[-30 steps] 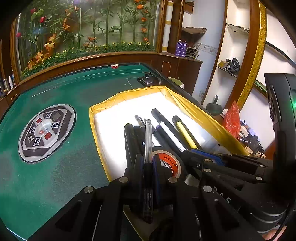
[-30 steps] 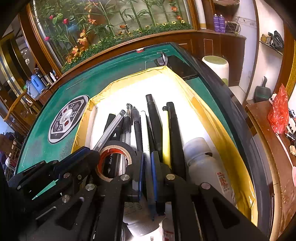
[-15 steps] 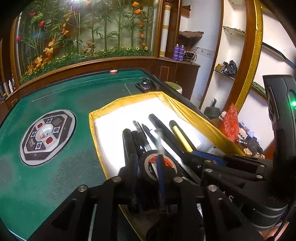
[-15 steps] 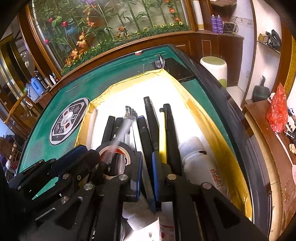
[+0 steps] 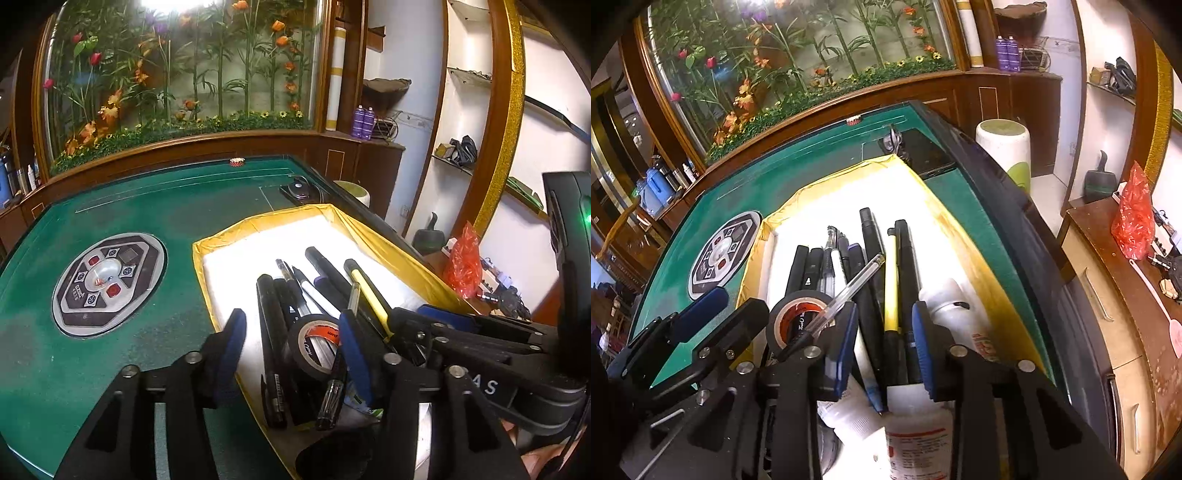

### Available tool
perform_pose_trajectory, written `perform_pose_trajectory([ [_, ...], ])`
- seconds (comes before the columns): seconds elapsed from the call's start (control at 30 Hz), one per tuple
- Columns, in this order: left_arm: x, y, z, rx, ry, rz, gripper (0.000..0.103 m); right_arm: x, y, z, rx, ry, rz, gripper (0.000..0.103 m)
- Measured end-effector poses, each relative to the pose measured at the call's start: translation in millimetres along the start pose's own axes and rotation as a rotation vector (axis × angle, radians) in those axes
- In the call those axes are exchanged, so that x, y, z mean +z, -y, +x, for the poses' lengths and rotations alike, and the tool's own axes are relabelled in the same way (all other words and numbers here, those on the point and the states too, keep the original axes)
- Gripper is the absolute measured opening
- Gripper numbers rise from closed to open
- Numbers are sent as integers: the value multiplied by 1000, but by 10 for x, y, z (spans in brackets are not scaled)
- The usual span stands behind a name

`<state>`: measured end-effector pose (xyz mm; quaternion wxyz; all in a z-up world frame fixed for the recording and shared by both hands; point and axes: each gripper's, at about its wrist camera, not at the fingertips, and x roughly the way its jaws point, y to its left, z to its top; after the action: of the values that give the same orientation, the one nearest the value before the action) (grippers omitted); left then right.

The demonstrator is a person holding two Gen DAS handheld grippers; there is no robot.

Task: Organize rigid objects
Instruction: 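Lower the pens into the tray and open both tools, then withdraw both open tools from the tray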

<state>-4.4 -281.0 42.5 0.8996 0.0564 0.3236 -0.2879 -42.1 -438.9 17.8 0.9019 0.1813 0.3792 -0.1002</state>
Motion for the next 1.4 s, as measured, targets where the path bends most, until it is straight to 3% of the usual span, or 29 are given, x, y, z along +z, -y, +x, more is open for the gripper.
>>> perform_pose_trajectory([
  [0.63,-72,-21,-213,29,90,10,88,-94,87,-246,-20,36,17,41],
  [0.97,-175,-127,-428,22,76,-1,100,-228,-43,-561,-93,122,-52,69],
  [1.27,-329,-152,-627,88,81,56,102,-414,-148,-705,-133,147,-84,79],
  [1.4,-389,-243,-614,101,37,59,102,-514,-186,-758,-164,162,-89,83],
])
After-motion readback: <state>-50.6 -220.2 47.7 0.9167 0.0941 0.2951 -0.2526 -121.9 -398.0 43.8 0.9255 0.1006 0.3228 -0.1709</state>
